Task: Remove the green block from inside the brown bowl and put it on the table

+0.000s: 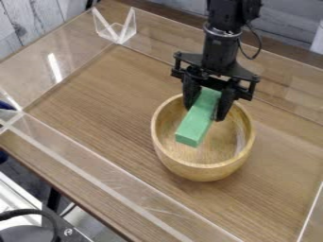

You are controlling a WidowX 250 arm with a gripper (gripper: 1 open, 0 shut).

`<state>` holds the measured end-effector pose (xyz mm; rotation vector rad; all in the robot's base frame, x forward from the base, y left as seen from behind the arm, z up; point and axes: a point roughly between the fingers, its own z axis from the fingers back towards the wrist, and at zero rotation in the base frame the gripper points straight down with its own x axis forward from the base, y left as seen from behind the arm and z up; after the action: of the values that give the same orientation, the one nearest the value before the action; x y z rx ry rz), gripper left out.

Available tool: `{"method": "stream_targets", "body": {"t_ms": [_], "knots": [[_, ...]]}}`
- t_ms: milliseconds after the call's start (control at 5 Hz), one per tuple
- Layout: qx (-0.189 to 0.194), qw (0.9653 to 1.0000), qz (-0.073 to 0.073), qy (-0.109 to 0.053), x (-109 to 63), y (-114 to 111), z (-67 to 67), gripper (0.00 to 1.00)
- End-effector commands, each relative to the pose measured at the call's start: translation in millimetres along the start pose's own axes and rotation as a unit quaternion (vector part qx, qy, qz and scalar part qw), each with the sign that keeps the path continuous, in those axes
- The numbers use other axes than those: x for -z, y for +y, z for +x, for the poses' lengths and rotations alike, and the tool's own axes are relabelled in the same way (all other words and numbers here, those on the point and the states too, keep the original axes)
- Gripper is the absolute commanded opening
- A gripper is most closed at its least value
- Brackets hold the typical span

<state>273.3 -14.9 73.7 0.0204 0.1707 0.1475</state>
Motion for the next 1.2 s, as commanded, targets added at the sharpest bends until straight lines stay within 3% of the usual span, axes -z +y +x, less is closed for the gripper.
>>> {"method": "stream_targets", "body": {"t_ms": [0, 200, 600, 1000], "knots": [[-0.012, 0.9981, -0.007, -0.060, -29.6, 11.6, 10.6, 0.00], [-0.025, 0.9970, -0.006, -0.072, -29.9, 27.3, 20.4, 0.00], [-0.070, 0.9937, 0.002, -0.088, -17.8, 72.9, 63.1, 0.00], [-0.059, 0.9949, -0.018, -0.079, -19.2, 63.8, 61.0, 0.00]]}}
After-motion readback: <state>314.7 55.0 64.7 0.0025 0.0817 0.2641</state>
